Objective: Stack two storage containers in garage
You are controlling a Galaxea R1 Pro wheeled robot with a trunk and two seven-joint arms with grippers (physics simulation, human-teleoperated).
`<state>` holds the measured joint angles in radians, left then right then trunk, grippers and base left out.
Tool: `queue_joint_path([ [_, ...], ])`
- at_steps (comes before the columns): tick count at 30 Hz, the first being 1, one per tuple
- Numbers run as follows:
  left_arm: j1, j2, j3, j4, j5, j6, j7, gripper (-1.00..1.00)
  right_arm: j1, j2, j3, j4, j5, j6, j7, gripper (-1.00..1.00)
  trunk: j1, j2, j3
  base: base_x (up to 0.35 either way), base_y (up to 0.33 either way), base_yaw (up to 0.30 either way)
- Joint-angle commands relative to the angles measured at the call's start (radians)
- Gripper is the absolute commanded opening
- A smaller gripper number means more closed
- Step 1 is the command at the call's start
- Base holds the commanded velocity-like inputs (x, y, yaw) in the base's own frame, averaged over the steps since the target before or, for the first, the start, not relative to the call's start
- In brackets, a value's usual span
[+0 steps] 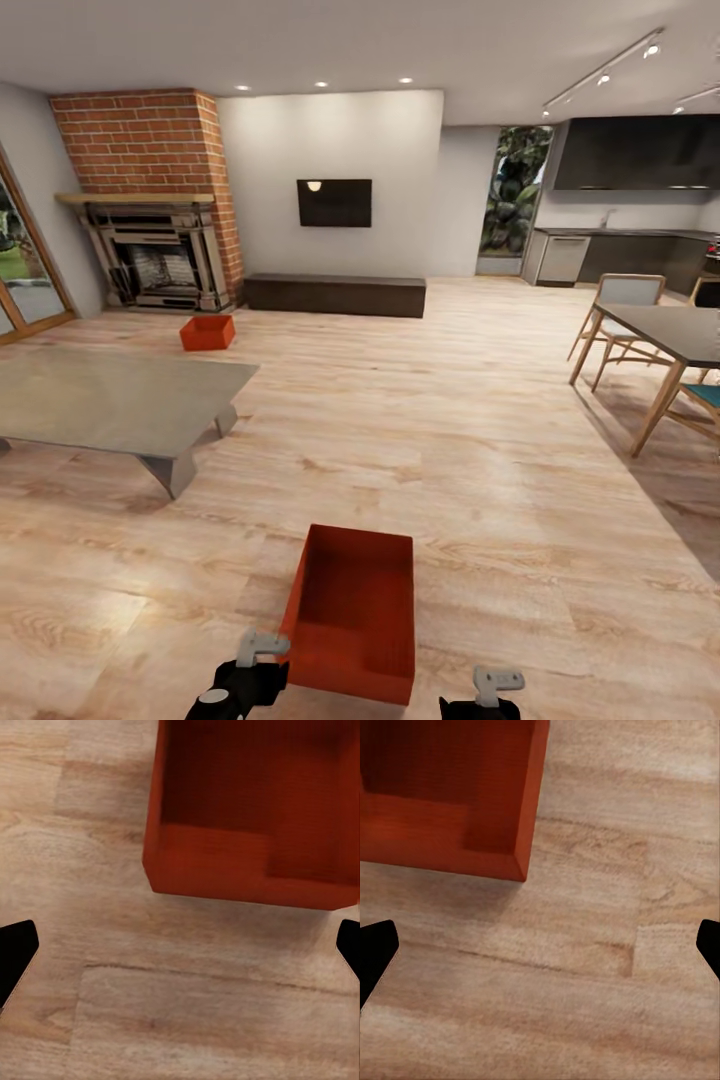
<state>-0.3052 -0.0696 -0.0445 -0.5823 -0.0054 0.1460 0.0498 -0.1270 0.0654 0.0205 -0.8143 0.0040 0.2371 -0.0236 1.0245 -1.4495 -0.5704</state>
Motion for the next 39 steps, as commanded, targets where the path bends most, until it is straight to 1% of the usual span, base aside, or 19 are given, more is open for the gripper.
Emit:
queue_joint_path([
  [1, 0.000, 0.001, -0.004, -0.002, -0.001, 0.006, 0.005, 1.00, 0.000, 0.000, 0.002, -0.002, 0.000, 0.007, -0.002, 1.00, 0.001, 0.000, -0.001, 0.300, 0.101, -0.169],
  [7, 0.000, 0.001, -0.005, -0.003, -0.001, 0.005, 0.002, 1.00, 0.000, -0.001, 0.002, -0.002, -0.001, 0.007, -0.002, 1.00, 0.001, 0.000, -0.001, 0.232, 0.108, -0.166],
  [22, 0.000, 0.001, -0.005, -0.003, -0.001, 0.005, 0.001, 1.00, 0.000, -0.002, 0.001, -0.002, 0.002, 0.007, -0.002, 1.00, 0.001, 0.000, -0.001, 0.065, 0.043, -0.044],
  [28, 0.000, 0.001, -0.005, -0.002, -0.001, 0.005, 0.001, 1.00, 0.000, -0.002, 0.001, -0.002, 0.001, 0.007, -0.002, 1.00, 0.001, 0.000, -0.001, 0.196, 0.147, -0.033],
  [39, 0.000, 0.001, -0.005, -0.002, -0.003, 0.005, 0.002, 1.00, 0.000, -0.002, 0.002, -0.002, 0.001, 0.009, -0.002, 1.00, 0.001, 0.000, -0.001, 0.223, 0.126, -0.158],
])
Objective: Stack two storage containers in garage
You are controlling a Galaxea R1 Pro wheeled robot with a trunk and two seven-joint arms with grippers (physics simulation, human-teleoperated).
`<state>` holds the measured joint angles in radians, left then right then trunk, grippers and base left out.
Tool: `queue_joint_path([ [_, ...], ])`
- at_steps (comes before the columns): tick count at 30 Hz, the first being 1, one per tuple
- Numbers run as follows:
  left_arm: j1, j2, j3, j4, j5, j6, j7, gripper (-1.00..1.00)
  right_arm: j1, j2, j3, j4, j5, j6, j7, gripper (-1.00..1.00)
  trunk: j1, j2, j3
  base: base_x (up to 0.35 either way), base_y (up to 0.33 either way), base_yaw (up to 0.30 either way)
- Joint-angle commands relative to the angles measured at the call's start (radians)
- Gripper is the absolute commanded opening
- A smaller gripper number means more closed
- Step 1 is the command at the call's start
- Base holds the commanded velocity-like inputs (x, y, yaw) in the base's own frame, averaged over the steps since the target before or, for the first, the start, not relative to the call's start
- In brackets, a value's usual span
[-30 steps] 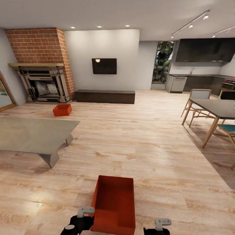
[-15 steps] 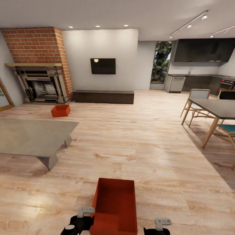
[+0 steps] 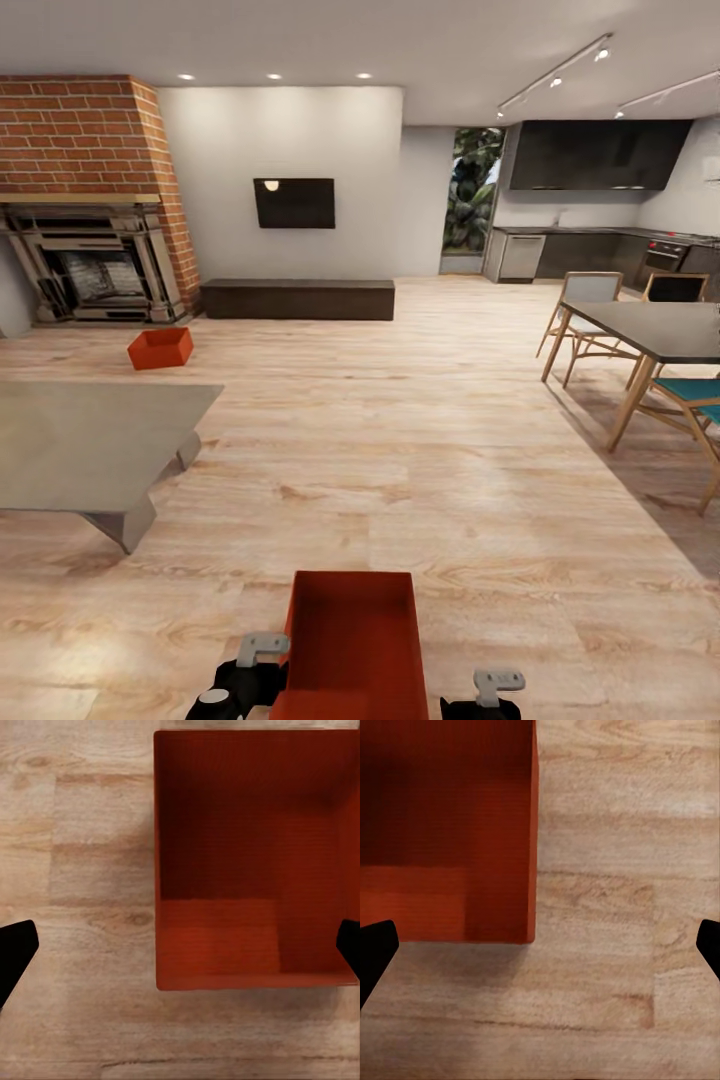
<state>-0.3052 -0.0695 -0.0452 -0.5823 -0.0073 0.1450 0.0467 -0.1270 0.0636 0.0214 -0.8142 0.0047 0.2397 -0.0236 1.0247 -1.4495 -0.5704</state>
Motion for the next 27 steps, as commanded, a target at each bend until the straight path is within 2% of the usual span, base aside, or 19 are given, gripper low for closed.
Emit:
queue_joint_path([
  [1, 0.000, 0.001, -0.004, -0.002, -0.001, 0.006, 0.005, 1.00, 0.000, 0.000, 0.002, -0.002, 0.001, 0.006, -0.002, 1.00, 0.000, 0.000, -0.001, 0.179, 0.044, -0.061],
  [10, 0.000, 0.001, -0.004, -0.003, -0.001, 0.005, 0.005, 1.00, 0.000, 0.000, 0.002, -0.002, 0.001, 0.006, -0.002, 1.00, 0.000, 0.000, -0.001, 0.163, 0.015, -0.021],
  [27, 0.000, 0.000, -0.004, -0.004, 0.004, 0.005, 0.007, 1.00, 0.000, 0.001, 0.002, -0.002, 0.001, 0.006, -0.003, 1.00, 0.000, 0.000, -0.001, 0.003, 0.002, -0.001],
])
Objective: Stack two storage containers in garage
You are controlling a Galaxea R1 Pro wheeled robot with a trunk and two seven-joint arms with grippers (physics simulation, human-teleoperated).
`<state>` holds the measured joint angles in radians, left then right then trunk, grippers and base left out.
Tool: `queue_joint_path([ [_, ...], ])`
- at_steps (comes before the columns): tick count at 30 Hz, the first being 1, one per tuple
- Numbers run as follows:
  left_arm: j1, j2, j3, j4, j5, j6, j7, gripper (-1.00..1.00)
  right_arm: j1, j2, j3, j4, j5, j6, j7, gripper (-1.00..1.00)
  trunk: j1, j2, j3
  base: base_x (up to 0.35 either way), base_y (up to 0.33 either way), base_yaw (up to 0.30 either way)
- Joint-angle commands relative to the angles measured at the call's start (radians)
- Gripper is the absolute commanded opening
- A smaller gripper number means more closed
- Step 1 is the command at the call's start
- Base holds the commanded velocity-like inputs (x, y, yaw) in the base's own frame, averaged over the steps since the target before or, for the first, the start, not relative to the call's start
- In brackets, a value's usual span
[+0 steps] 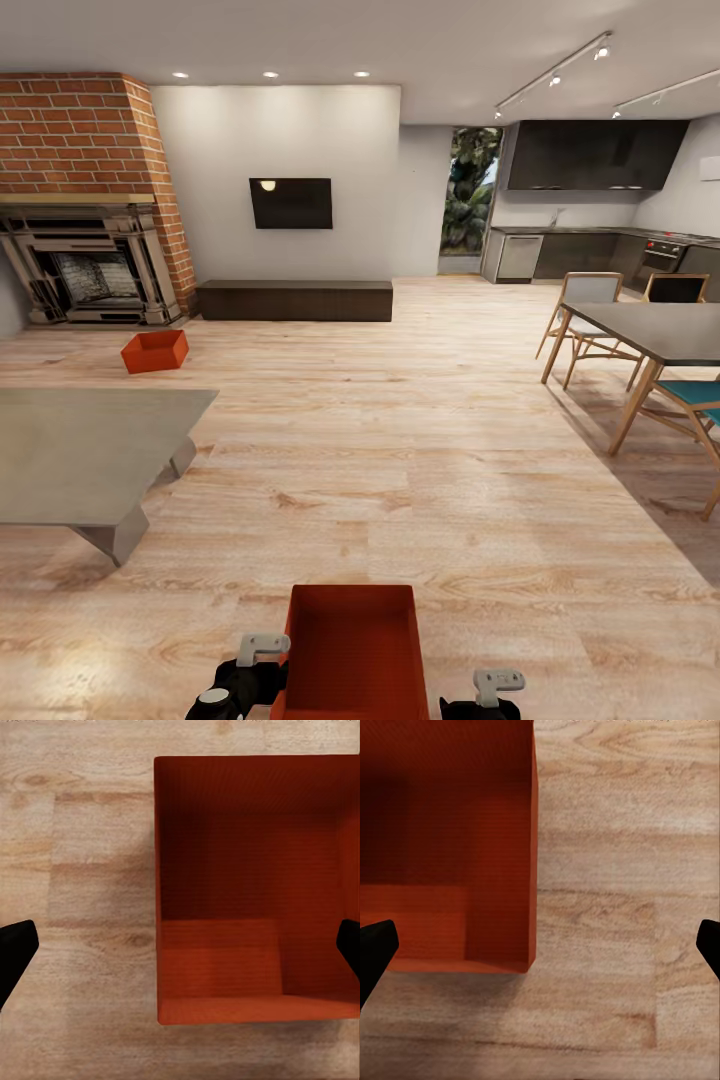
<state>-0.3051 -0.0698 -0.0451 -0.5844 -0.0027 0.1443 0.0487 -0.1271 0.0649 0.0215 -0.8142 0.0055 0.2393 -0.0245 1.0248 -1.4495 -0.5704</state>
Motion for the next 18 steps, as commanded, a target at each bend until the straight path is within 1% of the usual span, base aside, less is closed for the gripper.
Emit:
queue_joint_path([
  [1, 0.000, 0.001, -0.004, -0.002, 0.000, 0.006, 0.005, 1.00, 0.000, 0.000, 0.002, -0.002, 0.001, 0.006, -0.003, 1.00, 0.000, 0.000, -0.001, 0.156, 0.042, 0.000],
  [7, 0.000, 0.000, -0.004, -0.001, 0.000, 0.005, 0.005, 1.00, 0.000, 0.000, 0.002, -0.002, 0.001, 0.006, -0.002, 1.00, 0.000, 0.000, -0.001, 0.197, 0.041, 0.000],
  [18, 0.000, -0.001, -0.004, -0.001, -0.001, 0.005, 0.005, 1.00, 0.000, 0.000, 0.002, -0.002, 0.001, 0.005, -0.002, 1.00, 0.000, 0.000, -0.001, 0.063, 0.019, 0.000],
])
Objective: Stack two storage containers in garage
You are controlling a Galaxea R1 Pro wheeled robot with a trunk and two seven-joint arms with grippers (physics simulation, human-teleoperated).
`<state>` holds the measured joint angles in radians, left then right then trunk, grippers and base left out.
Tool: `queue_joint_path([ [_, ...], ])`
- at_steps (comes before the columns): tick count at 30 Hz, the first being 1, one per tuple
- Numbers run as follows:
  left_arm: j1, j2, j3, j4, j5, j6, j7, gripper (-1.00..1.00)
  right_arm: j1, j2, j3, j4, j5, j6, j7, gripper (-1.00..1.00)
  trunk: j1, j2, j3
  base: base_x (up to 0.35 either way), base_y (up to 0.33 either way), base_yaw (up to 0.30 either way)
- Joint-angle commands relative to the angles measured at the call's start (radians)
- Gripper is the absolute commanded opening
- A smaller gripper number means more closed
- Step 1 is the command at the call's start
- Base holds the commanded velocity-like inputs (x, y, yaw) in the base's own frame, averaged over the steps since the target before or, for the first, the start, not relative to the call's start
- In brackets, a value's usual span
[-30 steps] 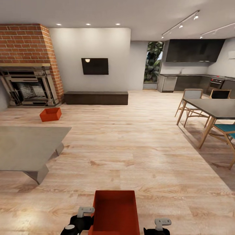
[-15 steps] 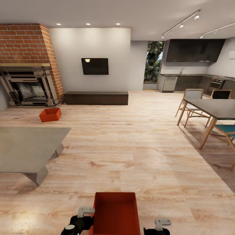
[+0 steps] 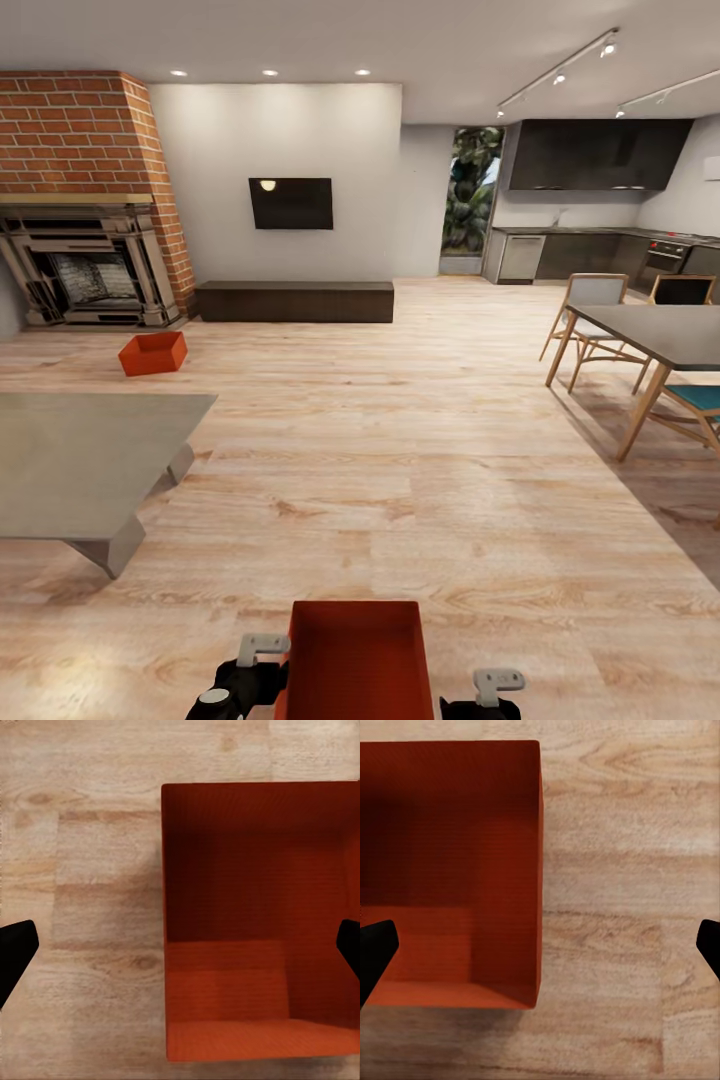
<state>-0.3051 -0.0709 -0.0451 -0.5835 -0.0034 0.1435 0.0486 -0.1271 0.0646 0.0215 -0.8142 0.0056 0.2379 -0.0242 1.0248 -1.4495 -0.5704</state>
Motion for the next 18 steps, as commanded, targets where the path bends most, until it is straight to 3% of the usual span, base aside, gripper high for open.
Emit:
queue_joint_path([
  [1, 0.000, 0.000, -0.004, -0.002, 0.000, 0.006, 0.005, 1.00, 0.000, 0.000, 0.001, -0.002, 0.001, 0.006, -0.003, 1.00, 0.000, 0.000, -0.001, 0.097, 0.041, 0.000],
  [18, 0.000, 0.001, -0.002, -0.002, 0.000, 0.011, 0.003, 1.00, 0.000, -0.001, 0.000, -0.002, 0.000, 0.008, -0.003, 1.00, 0.000, 0.000, -0.001, 0.016, 0.007, 0.000],
])
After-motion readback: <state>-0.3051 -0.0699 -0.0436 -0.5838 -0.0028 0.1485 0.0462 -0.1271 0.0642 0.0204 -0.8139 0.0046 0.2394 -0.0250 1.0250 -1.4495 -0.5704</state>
